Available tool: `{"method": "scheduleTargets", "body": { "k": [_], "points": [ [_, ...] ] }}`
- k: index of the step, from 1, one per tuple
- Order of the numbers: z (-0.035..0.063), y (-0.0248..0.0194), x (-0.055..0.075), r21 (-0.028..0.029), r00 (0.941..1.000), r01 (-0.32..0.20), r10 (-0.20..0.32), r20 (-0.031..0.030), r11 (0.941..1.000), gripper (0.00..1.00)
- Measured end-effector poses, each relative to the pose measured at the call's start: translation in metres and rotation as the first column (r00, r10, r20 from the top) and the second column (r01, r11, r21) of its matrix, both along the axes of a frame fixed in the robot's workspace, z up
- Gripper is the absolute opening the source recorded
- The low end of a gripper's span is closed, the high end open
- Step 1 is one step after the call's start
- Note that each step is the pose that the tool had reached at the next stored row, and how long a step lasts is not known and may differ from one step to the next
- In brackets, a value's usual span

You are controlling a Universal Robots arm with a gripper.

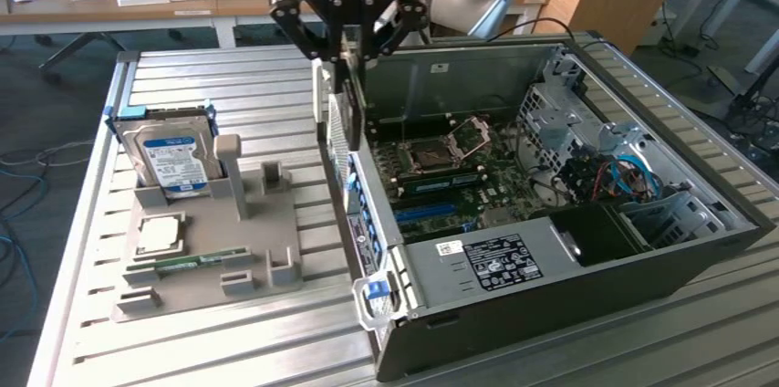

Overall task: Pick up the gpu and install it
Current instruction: 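Pick up the gpu and move the gpu toward the slot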

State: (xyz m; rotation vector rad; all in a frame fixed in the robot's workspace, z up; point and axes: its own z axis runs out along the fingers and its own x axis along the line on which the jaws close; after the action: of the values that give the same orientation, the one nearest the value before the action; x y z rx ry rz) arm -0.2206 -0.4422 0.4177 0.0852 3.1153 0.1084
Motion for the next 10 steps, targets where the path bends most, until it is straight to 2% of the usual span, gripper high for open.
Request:
{"method": "scheduleTargets", "body": {
  "k": [10],
  "points": [
    [0.0000,0.0000,0.031,0.0025,1.0000,0.000,0.000,0.0000,1.0000,0.26]
  ]
}}
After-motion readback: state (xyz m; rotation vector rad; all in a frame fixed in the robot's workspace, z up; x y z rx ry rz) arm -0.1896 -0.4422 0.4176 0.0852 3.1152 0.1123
